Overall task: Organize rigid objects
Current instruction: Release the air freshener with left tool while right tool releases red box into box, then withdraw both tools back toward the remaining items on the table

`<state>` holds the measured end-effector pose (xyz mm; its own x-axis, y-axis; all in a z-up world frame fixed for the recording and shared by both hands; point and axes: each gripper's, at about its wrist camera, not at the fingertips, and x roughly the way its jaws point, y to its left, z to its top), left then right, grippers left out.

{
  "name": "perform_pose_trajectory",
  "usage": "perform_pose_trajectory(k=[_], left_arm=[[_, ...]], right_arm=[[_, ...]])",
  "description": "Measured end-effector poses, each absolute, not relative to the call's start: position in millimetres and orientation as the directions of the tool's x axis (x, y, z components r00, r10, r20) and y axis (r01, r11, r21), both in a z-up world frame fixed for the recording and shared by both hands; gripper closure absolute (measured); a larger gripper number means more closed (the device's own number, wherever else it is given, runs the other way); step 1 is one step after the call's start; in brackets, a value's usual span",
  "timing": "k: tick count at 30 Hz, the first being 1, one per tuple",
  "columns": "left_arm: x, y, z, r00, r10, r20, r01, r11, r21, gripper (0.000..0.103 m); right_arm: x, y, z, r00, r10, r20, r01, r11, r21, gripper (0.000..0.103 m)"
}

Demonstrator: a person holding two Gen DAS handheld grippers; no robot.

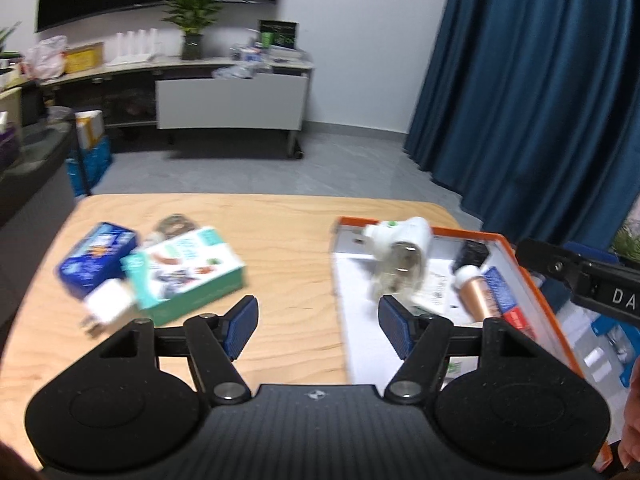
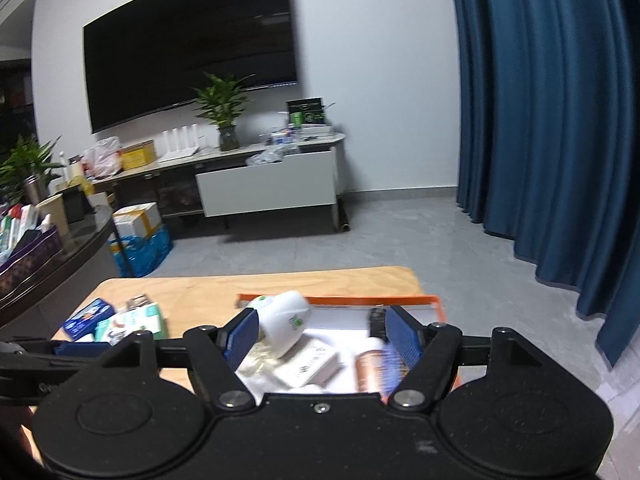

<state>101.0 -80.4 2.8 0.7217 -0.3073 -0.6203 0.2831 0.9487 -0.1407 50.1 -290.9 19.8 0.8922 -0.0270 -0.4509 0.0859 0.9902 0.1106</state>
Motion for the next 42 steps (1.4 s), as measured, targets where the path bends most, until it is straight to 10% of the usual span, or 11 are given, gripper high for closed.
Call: perform_pose_trajectory(k=[42], left_arm=[[102.5,59.5,-38.5,0.721,-0.113,-0.683,0.014,0.989,-0.149,0.032]], right_arm=[[85.8,-166.0,-15.1,0.797,0.215,-0.564,-0.193,0.976,0.100,0.019]])
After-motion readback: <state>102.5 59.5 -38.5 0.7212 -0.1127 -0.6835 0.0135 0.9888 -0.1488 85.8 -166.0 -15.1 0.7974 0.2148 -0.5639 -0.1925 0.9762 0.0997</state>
